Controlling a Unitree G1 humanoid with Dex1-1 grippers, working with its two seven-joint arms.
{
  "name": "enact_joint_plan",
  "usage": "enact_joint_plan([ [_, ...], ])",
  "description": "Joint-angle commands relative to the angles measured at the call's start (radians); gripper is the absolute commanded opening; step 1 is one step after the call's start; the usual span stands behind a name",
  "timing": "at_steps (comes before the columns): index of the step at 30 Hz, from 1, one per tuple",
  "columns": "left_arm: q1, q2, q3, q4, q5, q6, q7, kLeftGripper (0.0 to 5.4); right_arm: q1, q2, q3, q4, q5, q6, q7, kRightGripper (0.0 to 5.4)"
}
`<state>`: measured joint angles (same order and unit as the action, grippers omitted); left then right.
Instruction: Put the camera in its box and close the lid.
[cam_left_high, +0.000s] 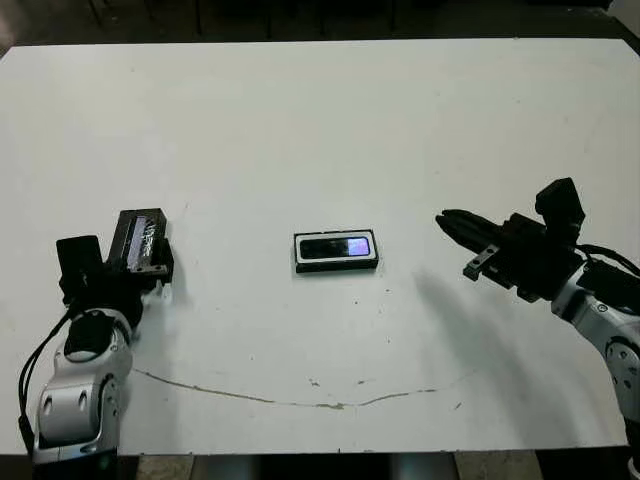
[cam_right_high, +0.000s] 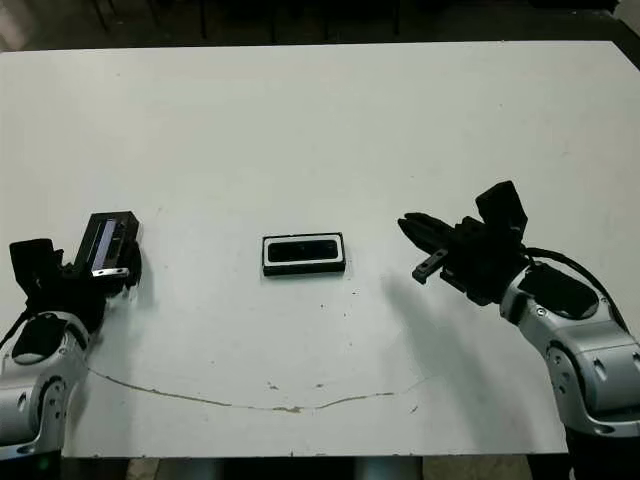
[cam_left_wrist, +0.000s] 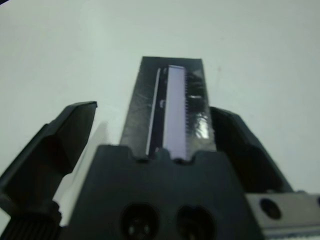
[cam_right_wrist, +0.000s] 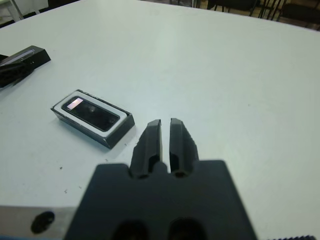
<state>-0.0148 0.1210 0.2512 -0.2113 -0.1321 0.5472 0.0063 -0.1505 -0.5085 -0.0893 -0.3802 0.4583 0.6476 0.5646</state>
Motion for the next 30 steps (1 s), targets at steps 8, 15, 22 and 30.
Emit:
enact_joint_plan([
  [8,0.017,0.031,0.044,0.145,-0.042,0.029,-0.041,5.39,0.017,-0.007,-0.013,-0.002,0.010,0.011,-0.004,0.00],
  [15,-0.007,0.192,-0.020,0.202,-0.074,0.120,-0.231,5.39,0.017,-0.009,-0.016,-0.010,0.025,-0.007,0.006,0.00],
  [22,-0.050,0.294,-0.060,0.234,-0.102,0.272,-0.318,5.39,0.024,-0.007,-0.022,-0.026,0.027,0.006,-0.009,0.00],
  [30,-0.072,0.296,-0.099,0.229,-0.111,0.408,-0.266,5.14,0.027,-0.007,-0.020,-0.007,0.020,0.015,-0.015,0.00],
])
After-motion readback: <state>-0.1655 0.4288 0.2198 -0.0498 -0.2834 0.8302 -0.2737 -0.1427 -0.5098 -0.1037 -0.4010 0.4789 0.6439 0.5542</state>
